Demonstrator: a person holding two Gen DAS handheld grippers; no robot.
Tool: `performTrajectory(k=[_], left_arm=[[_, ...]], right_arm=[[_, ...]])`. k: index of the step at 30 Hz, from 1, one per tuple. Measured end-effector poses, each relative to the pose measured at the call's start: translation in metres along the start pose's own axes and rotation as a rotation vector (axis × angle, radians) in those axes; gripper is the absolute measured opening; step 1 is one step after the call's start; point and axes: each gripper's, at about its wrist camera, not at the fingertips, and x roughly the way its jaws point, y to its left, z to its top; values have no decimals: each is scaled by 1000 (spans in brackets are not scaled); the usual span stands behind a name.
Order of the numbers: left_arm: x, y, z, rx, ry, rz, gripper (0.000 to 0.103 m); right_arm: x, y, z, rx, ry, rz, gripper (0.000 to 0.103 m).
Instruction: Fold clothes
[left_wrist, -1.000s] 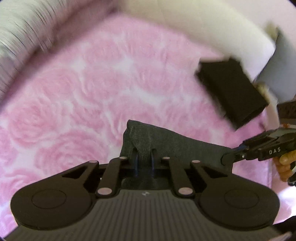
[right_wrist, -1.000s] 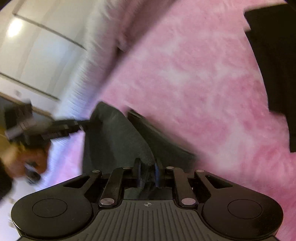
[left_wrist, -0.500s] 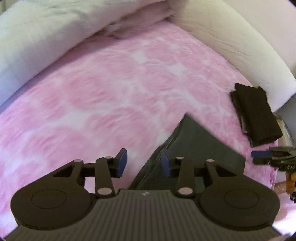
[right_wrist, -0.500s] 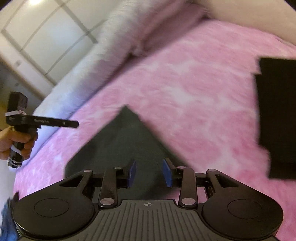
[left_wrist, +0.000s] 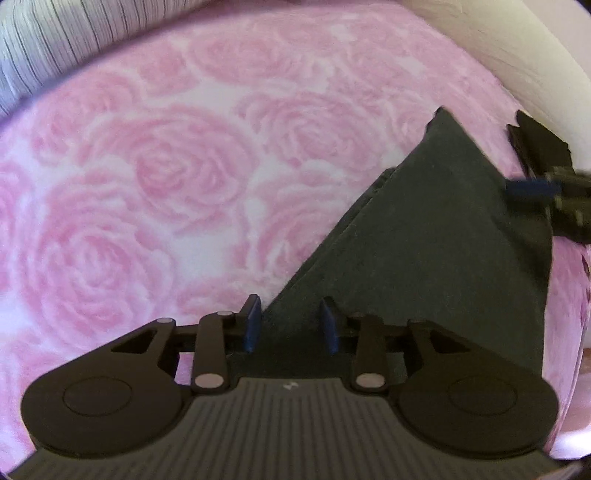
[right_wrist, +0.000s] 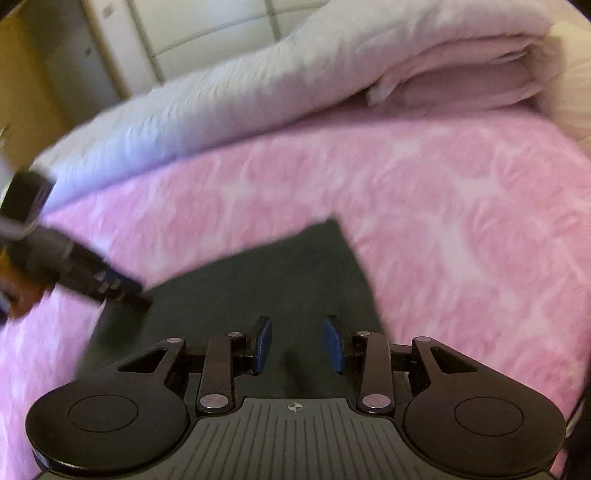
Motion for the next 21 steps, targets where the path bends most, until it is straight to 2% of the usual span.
performTrajectory(k=[2,3,6,7,10,13,15,17,19,21], left_arm=[[-16,7,-12,-41,-32,10,26],[-24,11,-19,-57,-44,16,26],[-48,17,-44,-57,-42,36,31],[-54,16,-52,-41,-37,45,35],[-67,9,-76,50,-12,95,41],[-75,0,-96,150,7,137,45],[-78,-7,-109,214,16,160,45],[-85,-10,-121,236,7,153,45],[-94,-11,-135,233,-12,142,46],[-103,-11,-151,224,-32,131,48]], right_arm=[[9,-6,1,45,30,-18,36],[24,-11,-3,78,92,-6,36],[25,2,-9,-13,89,-48,36],[18,11,-9,-34,85,-73,36],[-11,36,-23,5,49,-26,39],[-37,81,-46,-22,61,25,44],[-52,119,-65,-74,83,69,48],[-64,158,-82,-170,105,116,62],[-56,200,-100,-311,132,89,70],[-48,242,-119,-452,159,61,71]])
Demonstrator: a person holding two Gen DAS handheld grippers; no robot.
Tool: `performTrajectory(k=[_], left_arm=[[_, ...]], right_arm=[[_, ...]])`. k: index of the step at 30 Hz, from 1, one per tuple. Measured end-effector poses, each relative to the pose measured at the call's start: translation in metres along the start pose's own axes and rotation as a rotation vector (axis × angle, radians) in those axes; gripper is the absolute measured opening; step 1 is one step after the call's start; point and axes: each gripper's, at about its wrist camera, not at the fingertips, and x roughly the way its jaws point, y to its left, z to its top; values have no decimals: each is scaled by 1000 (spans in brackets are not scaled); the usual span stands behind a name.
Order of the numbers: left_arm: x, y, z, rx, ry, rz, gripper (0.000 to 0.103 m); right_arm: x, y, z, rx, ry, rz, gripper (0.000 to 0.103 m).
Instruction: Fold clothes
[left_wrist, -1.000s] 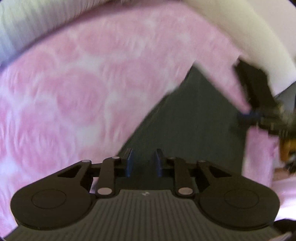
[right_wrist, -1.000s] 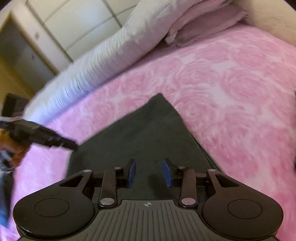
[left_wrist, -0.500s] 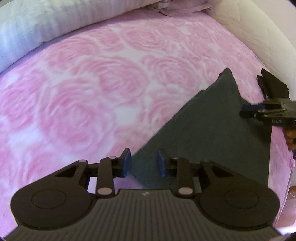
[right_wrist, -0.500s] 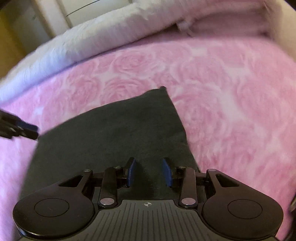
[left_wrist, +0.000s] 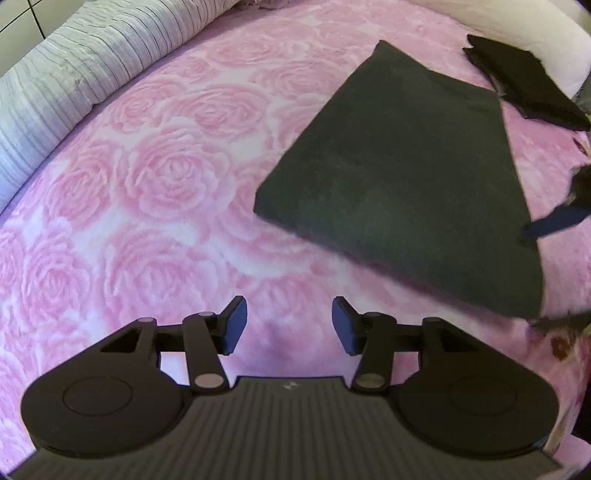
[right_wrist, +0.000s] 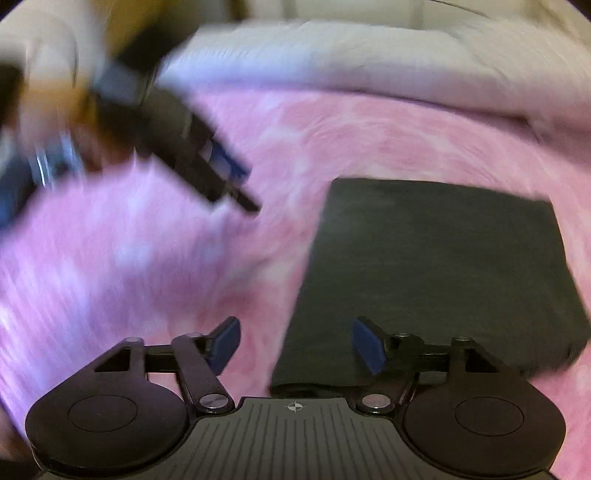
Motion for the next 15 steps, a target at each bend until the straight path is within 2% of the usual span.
performTrajectory(k=[2,5,6,7,8,9,10,11,15], left_arm=[[-9,-2,-15,-22,-12,-11,49],[-28,-5,-36,-43,-39,-21,49],[-34,-6,-43,-49,-49,-25,49],[-40,-7,-49,-54,-59,-30,49],[-45,-8,-54,-59,-66,-35,49],[-49,-8,-58,-63,-71,-41,49],[-54,-8,-62,-68,-76,-47,49],[-58,-8,-65,-73,-77,-52,49],[-67,-13,-65,-75,-96,-73,49]], right_arm=[[33,28,0,-116,88,-122,71],[79,58,-8,-364,205,-341,70],[85,60,-11,-412,223,-387,67],[91,63,-14,-458,242,-433,55],[90,62,-20,-503,245,-440,44],[90,60,-25,-547,249,-446,38],[84,54,-30,-572,246,-435,26],[79,49,-34,-596,242,-424,22],[31,27,-44,-636,247,-360,19]])
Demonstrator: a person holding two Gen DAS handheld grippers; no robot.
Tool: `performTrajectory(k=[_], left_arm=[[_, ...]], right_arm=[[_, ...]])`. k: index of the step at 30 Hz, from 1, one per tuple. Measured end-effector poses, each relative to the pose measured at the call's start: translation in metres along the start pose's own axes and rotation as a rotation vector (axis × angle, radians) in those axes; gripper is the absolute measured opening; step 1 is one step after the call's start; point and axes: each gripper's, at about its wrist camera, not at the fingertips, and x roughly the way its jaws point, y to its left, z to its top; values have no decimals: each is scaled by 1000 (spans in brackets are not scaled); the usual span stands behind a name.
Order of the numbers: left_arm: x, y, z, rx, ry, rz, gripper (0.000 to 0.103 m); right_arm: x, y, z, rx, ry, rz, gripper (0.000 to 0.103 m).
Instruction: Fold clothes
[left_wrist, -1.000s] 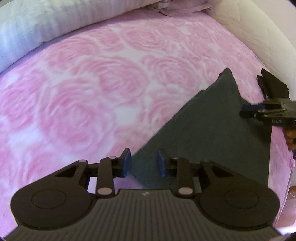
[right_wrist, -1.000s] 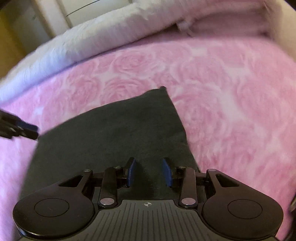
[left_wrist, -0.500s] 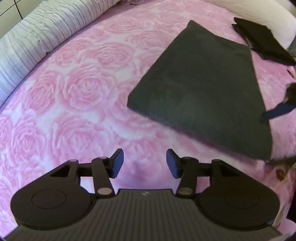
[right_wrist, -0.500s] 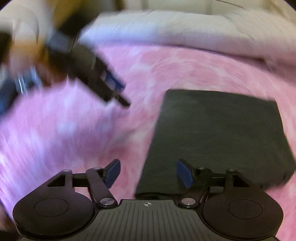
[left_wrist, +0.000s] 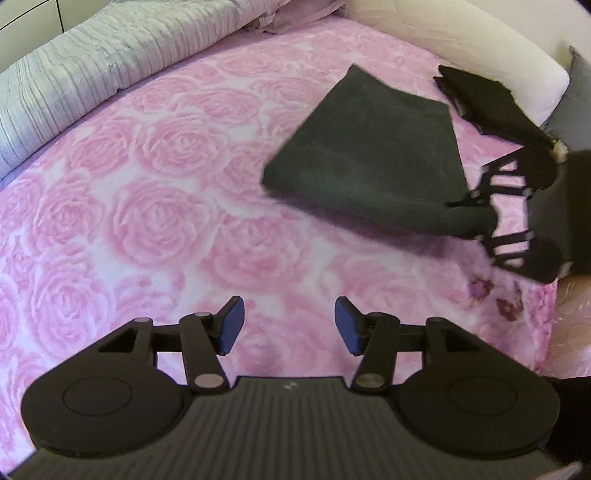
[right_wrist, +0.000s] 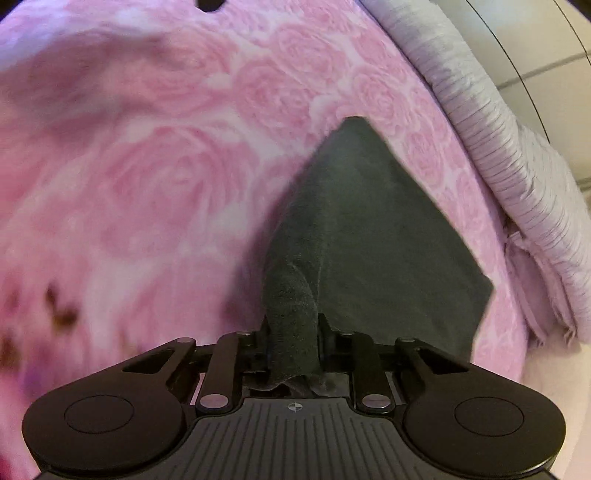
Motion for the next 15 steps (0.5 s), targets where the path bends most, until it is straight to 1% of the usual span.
performTrajectory(k=[2,5,7,8,10,12,13,15], left_arm=[[1,-9,6,13,-11,-17,49],[10,-25,22,21,-14,-43,49],[23,-40,40,43,-8,-66,49],[31,-48,50,63,-2,-78,49],[48,-64,71,117,4,-92,49],[65,-81,97,174,10,-109,49],[74,-89,110,197,12,-120,50],[93,-100,138,232,17,-138,51]], right_arm=[[-23,-5,-26,-42,8,10,19],[-45,-13,-89,-109,68,22,19],[-46,-25,-140,-148,126,15,19],[-44,-29,-158,-162,151,9,20],[-44,-30,-189,-221,156,-5,21],[-51,-22,-200,-256,98,-41,24],[-54,-20,-201,-234,89,-53,26],[-57,-13,-198,-167,110,-81,31]])
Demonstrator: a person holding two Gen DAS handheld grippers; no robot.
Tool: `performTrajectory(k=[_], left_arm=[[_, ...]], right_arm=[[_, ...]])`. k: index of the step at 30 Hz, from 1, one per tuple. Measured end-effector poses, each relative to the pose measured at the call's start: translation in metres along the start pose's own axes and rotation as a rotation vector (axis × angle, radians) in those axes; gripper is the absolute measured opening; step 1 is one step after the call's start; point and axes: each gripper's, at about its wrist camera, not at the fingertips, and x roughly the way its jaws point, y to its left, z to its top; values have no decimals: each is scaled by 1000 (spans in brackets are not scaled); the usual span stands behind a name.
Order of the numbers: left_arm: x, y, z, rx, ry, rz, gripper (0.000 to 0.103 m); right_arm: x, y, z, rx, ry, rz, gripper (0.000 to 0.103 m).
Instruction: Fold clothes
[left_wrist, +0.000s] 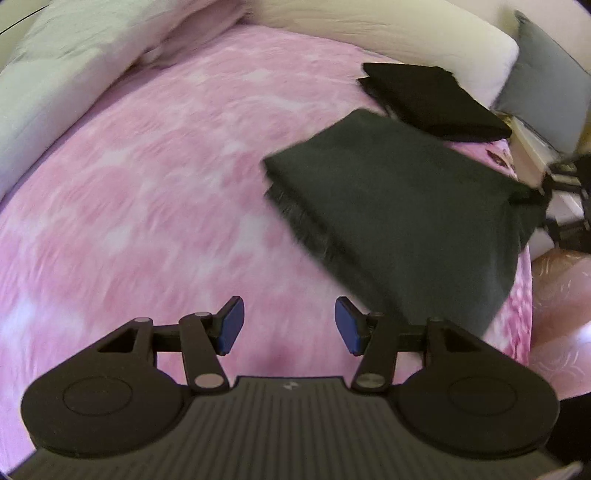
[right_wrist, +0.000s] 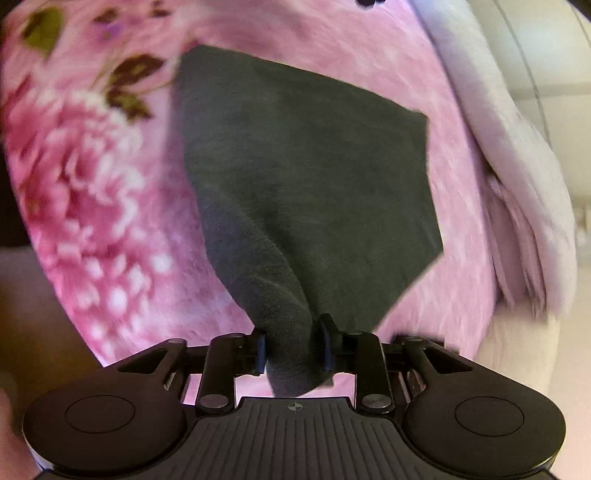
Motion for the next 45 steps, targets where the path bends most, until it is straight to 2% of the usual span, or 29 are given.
performTrajectory(k=[2,4,5,6,8,11,12,13,14,15,16,17,20,21,22,23,24,25,27,29,32,34,37,40,43,45], left_arm=[[18,3,26,19,7,-16,52],[38,6,55,34,16,-34,54],[48,7,68,52,19,-35,54],[58,7,81,72,22,-33,54],[77,8,102,104,34,-37,55],[108,11,122,118,85,-67,55],[119,12,127,120,106,-73,55],[130,15,128,121,134,-84,55],[140,17,128,123,163,-96,55],[149,20,127,124,184,-108,56],[157,23,125,126,204,-120,58],[162,25,123,131,214,-133,59],[175,35,123,133,245,-170,68],[178,39,124,125,256,-187,69],[181,43,124,118,267,-205,69],[185,47,124,105,278,-225,69],[187,50,124,82,284,-244,68],[189,54,123,58,290,-263,62],[188,60,117,-20,293,-298,55],[182,58,110,-84,293,-312,54],[170,32,99,-115,286,-318,51],[165,19,92,-147,259,-267,51],[163,19,85,-210,232,-239,54],[165,25,82,-224,227,-263,56],[169,31,84,-240,256,-288,56],[164,30,88,-229,265,-279,56]], right_arm=[[-5,9,2,57,32,-29,44],[-10,19,4,115,65,-59,48],[-15,23,2,147,54,-59,49],[-22,24,-1,211,48,-44,49],[-30,19,-11,442,45,22,50],[-26,-6,-41,971,37,192,51],[-24,-13,-57,1220,-9,276,52],[-17,-12,-72,1455,-60,333,58],[-10,-11,-86,1689,-113,390,70],[-3,-10,-100,1923,-169,447,74],[6,-4,-106,2083,-194,454,76],[14,1,-108,2175,-208,455,77],[44,11,-109,2343,-220,446,77],[52,13,-113,2408,-249,455,76],[60,15,-116,2472,-278,464,62],[69,18,-120,2537,-308,473,32],[76,15,-123,2569,-309,518,27],[80,8,-125,2560,-273,540,22],[82,-12,-137,2463,-238,596,19],[77,-29,-157,2380,-256,593,18],[84,-68,-194,2309,-240,501,18],[99,-91,-207,2216,-189,490,19],[126,-93,-204,2155,-105,506,22],[125,-85,-200,2167,-114,465,31],[105,-76,-204,2253,-129,390,46],[93,-75,-202,2290,-122,330,47]])
